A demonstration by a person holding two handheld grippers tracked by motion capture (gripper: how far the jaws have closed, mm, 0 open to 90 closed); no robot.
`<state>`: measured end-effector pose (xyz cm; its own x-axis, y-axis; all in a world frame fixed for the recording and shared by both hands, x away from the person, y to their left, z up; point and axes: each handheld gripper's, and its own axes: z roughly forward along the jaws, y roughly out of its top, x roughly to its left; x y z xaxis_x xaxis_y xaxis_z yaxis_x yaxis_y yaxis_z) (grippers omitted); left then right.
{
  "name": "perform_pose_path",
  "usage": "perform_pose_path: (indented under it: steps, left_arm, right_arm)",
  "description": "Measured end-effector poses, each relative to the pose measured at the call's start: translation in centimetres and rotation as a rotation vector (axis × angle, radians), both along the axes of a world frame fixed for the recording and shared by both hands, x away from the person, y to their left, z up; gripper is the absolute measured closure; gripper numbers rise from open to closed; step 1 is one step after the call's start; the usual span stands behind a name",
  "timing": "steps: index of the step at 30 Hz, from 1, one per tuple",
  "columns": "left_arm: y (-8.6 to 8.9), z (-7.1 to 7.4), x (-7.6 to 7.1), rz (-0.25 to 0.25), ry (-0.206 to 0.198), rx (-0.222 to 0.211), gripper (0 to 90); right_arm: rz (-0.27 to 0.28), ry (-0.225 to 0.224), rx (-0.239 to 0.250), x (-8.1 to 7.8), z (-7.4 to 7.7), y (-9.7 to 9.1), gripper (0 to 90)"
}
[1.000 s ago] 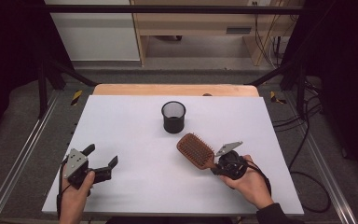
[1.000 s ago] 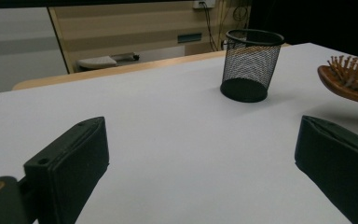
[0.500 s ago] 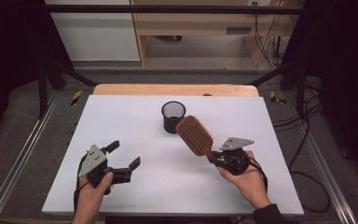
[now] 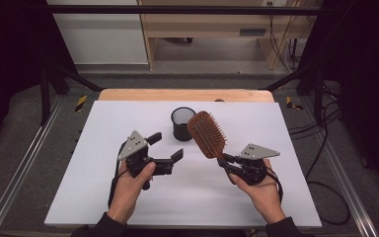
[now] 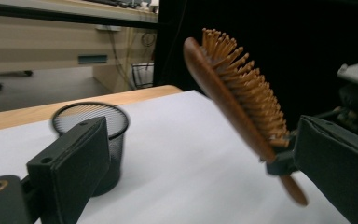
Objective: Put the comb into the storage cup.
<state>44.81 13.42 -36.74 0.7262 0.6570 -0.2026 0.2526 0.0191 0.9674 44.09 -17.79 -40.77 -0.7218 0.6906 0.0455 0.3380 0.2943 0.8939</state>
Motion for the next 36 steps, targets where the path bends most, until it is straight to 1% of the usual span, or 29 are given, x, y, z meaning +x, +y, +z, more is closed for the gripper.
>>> perform_pose_path:
  steps: [1,4,6,9,12,14,16,18,22,24,26,30,34,36]
  left_arm:
    - [-0.4,0.2,0.1,-0.007,0.003,-0.009,4.0]
    - [-1.5,0.6,0.2,-0.019,-0.006,-0.003,4.0]
    - [-1.9,0.8,0.3,-0.026,-0.002,-0.012,4.0]
    - [-2.2,1.0,0.3,-0.030,-0.003,-0.021,4.0]
    - [-2.4,1.1,0.4,-0.033,0.009,-0.036,3.9]
    - [-2.4,1.3,0.6,-0.031,0.021,-0.059,3.9]
    - [-2.2,1.4,0.6,-0.013,0.030,-0.078,4.3]
    - [-2.0,1.4,0.7,-0.004,0.045,-0.111,4.6]
    - [-1.5,1.5,1.1,-0.002,0.068,-0.154,5.8]
    - [-1.3,1.4,1.4,-0.005,0.095,-0.185,8.0]
    - [-1.2,1.4,1.6,-0.009,0.111,-0.195,10.6]
    - [-1.1,1.6,1.8,-0.017,0.127,-0.218,17.0]
    - [-1.0,1.6,2.0,-0.033,0.162,-0.267,23.7]
    - [-0.9,1.6,2.0,-0.022,0.169,-0.273,27.7]
  right_arm:
    - [0.003,-0.005,0.008,-0.1,0.1,0.1,72.6]
    - [0.011,-0.021,0.020,-0.3,0.3,0.5,72.6]
    - [0.014,-0.032,0.032,-0.4,0.4,0.8,72.6]
    - [0.017,-0.043,0.044,-0.6,0.6,1.2,72.6]
    - [0.027,-0.061,0.046,-0.8,0.6,1.5,72.6]
    - [0.034,-0.072,0.049,-1.0,0.6,1.8,72.6]
    - [0.040,-0.075,0.050,-1.2,0.6,2.1,72.6]
    - [0.048,-0.078,0.048,-1.3,0.6,2.4,72.6]
    - [0.062,-0.084,0.036,-1.4,0.4,3.0,72.6]
    - [0.065,-0.084,0.031,-1.4,0.3,3.2,72.6]
    - [0.067,-0.085,0.024,-1.5,0.2,3.3,72.6]
    - [0.075,-0.089,0.018,-1.6,0.2,3.6,72.6]
    - [0.078,-0.094,0.017,-1.6,0.1,3.8,72.6]
    - [0.078,-0.094,0.017,-1.6,0.1,3.9,72.6]
